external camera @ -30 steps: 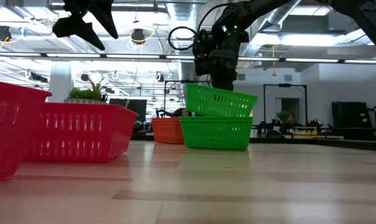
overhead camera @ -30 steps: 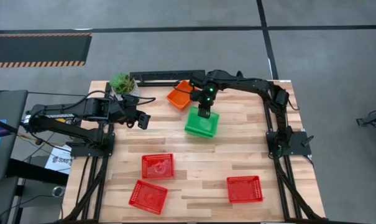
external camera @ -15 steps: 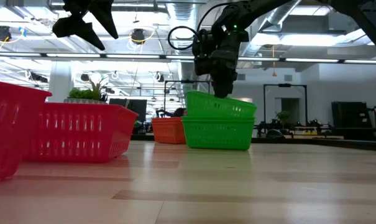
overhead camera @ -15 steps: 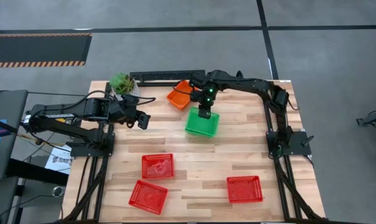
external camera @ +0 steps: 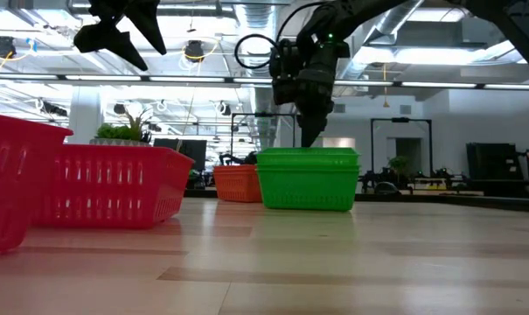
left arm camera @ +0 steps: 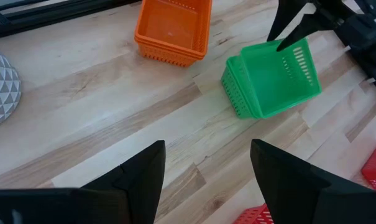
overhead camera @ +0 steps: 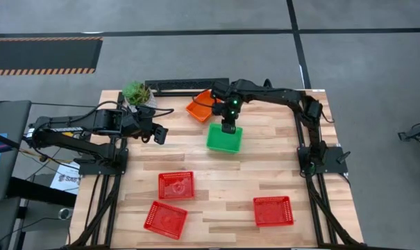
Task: Stack baskets by color
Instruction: Stack the top right green bin on the top left green bin, then stack the right red bin on the top red bin
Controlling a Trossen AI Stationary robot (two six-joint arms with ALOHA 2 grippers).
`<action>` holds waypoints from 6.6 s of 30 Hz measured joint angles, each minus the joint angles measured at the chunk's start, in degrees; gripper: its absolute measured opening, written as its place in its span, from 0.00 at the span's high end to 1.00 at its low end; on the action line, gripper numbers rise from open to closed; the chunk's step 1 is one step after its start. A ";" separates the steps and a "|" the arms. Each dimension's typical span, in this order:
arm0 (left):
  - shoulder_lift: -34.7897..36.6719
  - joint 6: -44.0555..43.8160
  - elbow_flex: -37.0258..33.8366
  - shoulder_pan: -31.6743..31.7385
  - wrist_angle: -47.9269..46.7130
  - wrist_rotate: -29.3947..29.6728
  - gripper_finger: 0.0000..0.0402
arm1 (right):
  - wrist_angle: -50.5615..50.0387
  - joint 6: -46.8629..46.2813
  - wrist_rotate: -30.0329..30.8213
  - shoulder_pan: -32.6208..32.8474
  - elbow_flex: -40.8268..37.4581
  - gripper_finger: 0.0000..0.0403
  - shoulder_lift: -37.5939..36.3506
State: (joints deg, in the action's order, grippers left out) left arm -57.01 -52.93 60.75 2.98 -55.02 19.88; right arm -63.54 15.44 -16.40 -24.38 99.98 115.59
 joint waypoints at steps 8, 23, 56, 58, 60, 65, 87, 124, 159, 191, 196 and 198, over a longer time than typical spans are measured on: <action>0.02 0.02 0.00 0.00 -0.02 0.00 0.44 | -4.47 -2.97 -0.14 -0.59 3.63 0.61 -2.16; 0.00 0.20 0.00 0.00 0.00 0.02 0.44 | -1.55 -7.46 -13.50 5.72 -1.32 0.71 -3.59; 0.01 0.11 0.01 0.00 0.00 0.02 0.44 | 13.04 -19.41 5.64 6.94 -16.68 0.73 -3.58; 0.00 0.02 0.00 0.02 -0.02 0.00 0.44 | 11.56 -19.64 5.64 5.66 -16.68 0.73 -3.58; 0.00 0.02 0.00 0.02 0.00 -0.04 0.44 | 10.04 -20.09 5.64 4.74 -16.69 0.73 -3.96; 0.00 0.80 0.00 0.00 -0.02 -0.09 0.44 | 5.75 -20.15 4.63 3.66 -16.64 0.73 -9.97; 0.02 6.25 0.02 0.00 -0.02 -5.14 0.44 | -0.86 -43.25 2.83 44.78 -37.98 0.52 -34.39; 0.01 6.61 0.02 0.00 -0.02 -5.08 0.44 | 29.44 -53.44 5.36 46.60 -55.22 0.98 -33.75; 1.07 2.07 0.04 0.00 -10.14 -7.02 0.44 | 40.85 -20.52 5.71 28.79 0.69 0.99 -0.33; 2.43 1.38 0.04 0.00 -11.96 -4.35 0.44 | 3.65 -16.01 8.74 29.11 10.78 0.97 10.88; 2.43 1.42 0.04 0.00 -11.96 -4.20 0.44 | 1.22 -15.58 8.80 28.21 10.78 0.96 10.88; 2.43 1.43 0.04 0.00 -11.96 -4.20 0.44 | 1.24 -15.54 8.91 27.71 10.78 0.96 10.88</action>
State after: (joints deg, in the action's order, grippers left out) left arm -54.59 -51.49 60.80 2.98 -66.98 15.68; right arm -62.30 -0.10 -7.49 3.33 110.76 126.48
